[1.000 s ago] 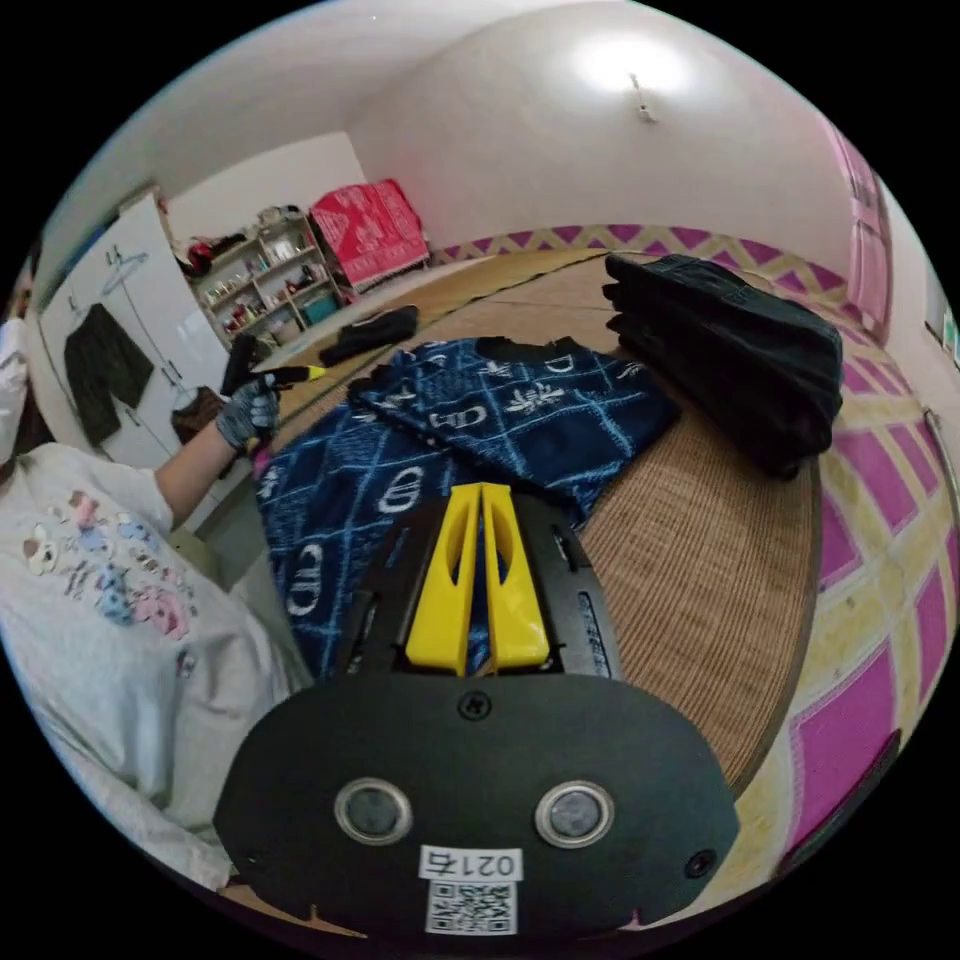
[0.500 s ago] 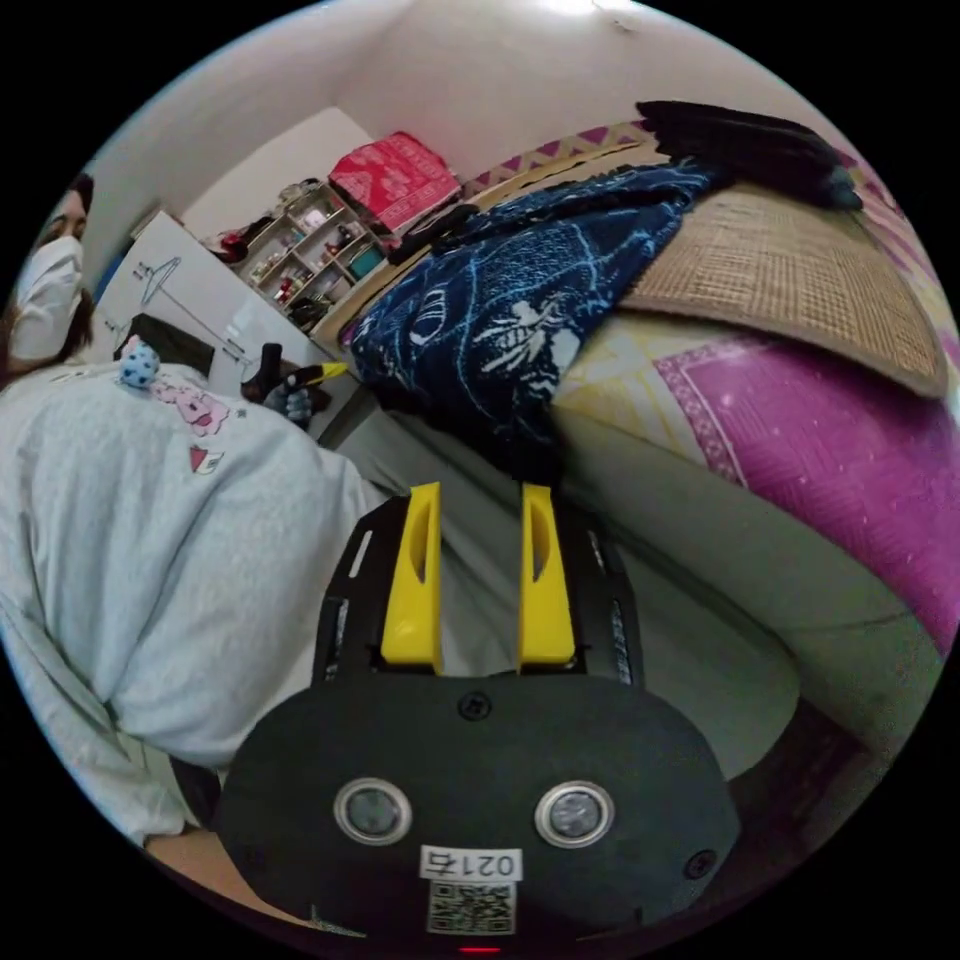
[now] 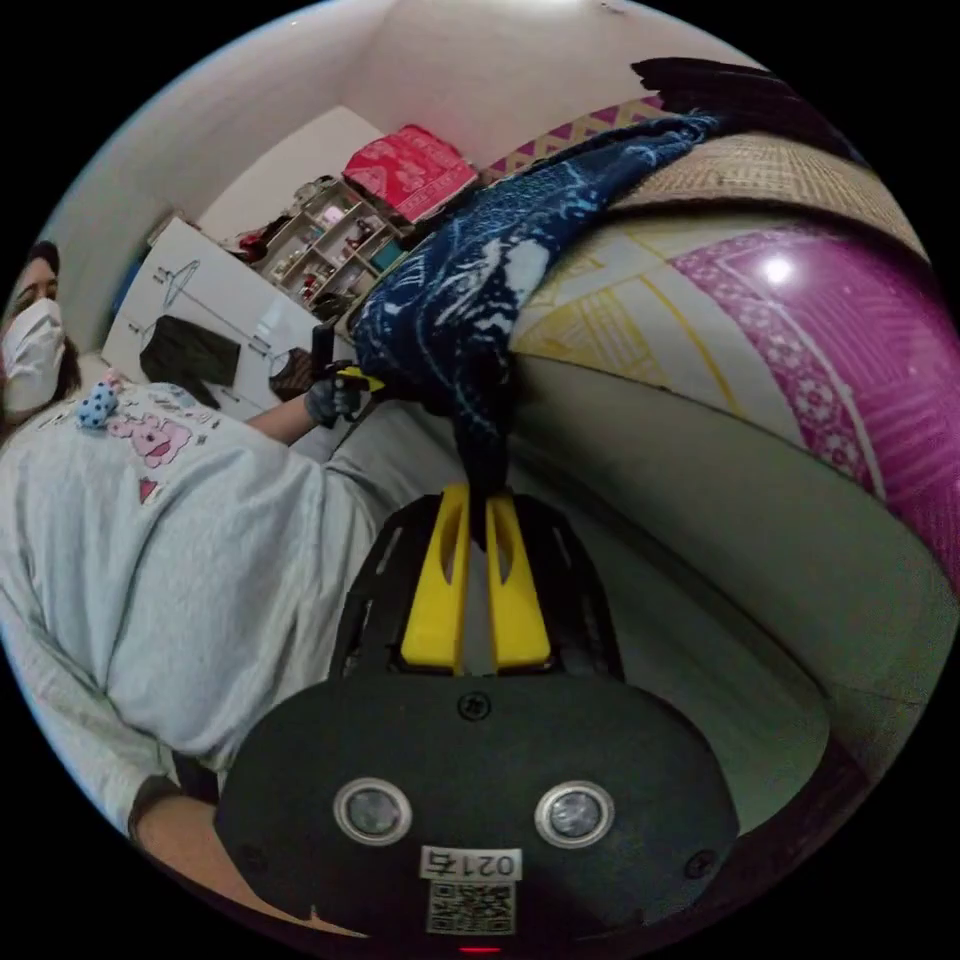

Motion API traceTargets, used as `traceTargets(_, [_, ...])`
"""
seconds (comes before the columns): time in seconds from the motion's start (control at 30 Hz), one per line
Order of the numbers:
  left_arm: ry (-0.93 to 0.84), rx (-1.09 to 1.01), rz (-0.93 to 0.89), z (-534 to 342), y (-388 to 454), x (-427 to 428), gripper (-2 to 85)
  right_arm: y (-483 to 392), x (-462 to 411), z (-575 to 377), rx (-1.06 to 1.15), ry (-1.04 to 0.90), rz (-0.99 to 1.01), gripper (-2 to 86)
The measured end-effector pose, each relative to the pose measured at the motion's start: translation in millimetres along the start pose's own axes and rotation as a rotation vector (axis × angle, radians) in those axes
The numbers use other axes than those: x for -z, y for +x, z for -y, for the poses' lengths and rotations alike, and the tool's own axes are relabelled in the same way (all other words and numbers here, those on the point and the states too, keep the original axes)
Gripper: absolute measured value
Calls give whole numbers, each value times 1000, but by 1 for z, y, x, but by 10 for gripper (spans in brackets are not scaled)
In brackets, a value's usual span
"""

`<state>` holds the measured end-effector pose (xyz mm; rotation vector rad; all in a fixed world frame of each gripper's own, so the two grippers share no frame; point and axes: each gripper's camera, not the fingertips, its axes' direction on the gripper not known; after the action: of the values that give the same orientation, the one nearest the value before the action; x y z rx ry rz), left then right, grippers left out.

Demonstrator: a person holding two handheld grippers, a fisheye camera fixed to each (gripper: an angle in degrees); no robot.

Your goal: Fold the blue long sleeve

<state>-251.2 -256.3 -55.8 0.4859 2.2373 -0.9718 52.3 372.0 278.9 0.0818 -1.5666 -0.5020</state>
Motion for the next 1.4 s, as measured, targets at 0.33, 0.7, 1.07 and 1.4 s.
traceTargets(0.33, [297, -31, -167, 81, 52, 139, -9, -32, 160, 61, 261, 298, 296, -1])
traceTargets(0.7, [352, 386, -185, 299, -149, 147, -3, 185, 179, 332, -152, 360, 416, 18])
traceTargets(1.07, [342, 462, -8, 269, -203, 100, 52, 250, 150, 328, -342, 290, 58, 95])
traceTargets(1.4, [167, 414, 219, 223, -109, 45, 112, 180, 67, 285, -239, 58, 14, 101])
